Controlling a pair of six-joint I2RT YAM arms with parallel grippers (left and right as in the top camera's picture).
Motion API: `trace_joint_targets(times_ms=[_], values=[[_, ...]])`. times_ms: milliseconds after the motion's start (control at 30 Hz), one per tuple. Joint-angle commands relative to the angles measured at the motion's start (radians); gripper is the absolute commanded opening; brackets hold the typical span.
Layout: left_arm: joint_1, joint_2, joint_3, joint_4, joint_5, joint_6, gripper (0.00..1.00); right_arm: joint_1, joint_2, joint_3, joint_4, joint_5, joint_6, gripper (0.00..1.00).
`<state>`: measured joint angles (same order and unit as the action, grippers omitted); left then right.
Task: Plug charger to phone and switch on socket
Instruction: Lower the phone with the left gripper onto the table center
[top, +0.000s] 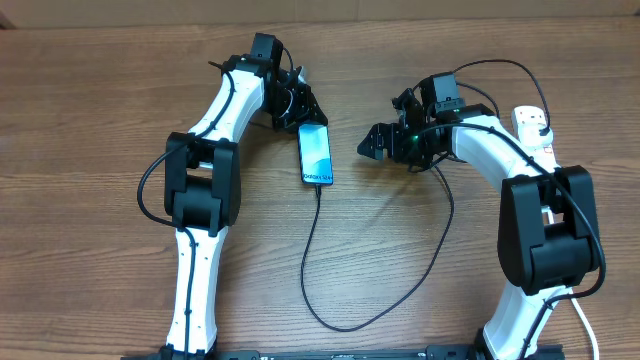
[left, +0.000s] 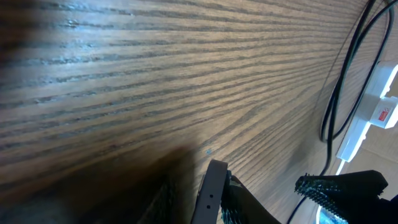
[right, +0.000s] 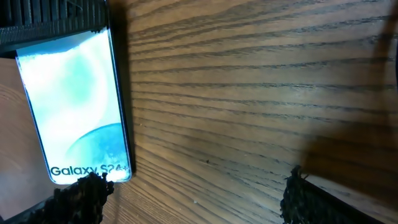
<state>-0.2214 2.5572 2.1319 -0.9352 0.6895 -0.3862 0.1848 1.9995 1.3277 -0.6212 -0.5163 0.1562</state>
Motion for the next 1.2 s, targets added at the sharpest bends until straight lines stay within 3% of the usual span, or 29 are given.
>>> trace_joint_targets(times_ms=[0,100,700,1167], values=[[-0.009,0.007,-0.024,-0.025,-0.043,0.004,0.31,0.005,-0.035,0.001,0.002,0.003,-0.005,0.92],[-0.008,0.007,-0.024,-0.029,-0.043,0.004,0.34,0.005,-0.035,0.001,0.002,0.003,-0.005,0.92],[-0.008,0.007,-0.024,-0.057,-0.097,0.0,0.77,0.005,-0.035,0.001,-0.002,0.003,-0.005,0.92],[-0.007,0.007,-0.024,-0.127,-0.255,-0.068,0.91,0.005,-0.035,0.001,-0.004,0.003,-0.005,0.92]])
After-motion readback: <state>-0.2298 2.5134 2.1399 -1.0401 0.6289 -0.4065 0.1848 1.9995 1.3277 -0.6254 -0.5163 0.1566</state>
